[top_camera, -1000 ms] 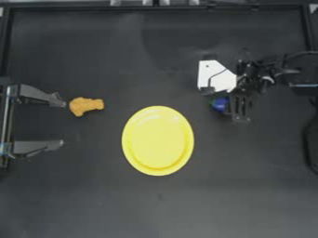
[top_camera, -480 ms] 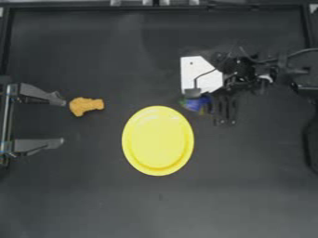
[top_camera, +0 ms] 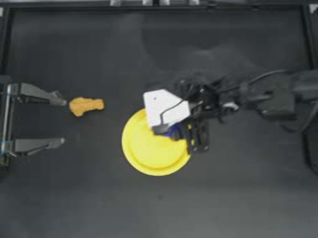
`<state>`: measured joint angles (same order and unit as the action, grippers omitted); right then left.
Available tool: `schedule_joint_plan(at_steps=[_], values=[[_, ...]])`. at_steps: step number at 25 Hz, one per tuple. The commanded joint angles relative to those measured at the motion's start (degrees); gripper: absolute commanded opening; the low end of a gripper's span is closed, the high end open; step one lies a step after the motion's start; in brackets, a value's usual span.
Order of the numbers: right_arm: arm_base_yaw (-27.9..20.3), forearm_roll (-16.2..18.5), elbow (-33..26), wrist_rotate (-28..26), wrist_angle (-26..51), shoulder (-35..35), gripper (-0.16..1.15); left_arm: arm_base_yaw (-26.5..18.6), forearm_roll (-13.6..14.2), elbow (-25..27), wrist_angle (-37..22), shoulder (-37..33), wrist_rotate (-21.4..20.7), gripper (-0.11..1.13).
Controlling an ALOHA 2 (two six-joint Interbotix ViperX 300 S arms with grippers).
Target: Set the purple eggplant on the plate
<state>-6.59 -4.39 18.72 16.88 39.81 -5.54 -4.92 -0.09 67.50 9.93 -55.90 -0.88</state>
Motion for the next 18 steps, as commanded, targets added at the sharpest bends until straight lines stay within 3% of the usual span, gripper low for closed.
schedule_joint_plan(at_steps=[1,13,18], values=[[0.44,-0.26,-2.81,0.09,-1.23,-2.02,0.03,-0.09,-0.09,-1.32,0.18,1.32,0.09,1.03],[0.53,-0.09,-4.04,0.53,-3.16,-7.91,0.04,-0.09,0.0,-1.14,0.18,1.23,0.0,1.03],[0.53,-1.41,-4.04,2.02,-3.6,-8.44,0.17,0.0,0.0,-1.05,0.18,1.23,0.0,1.03]])
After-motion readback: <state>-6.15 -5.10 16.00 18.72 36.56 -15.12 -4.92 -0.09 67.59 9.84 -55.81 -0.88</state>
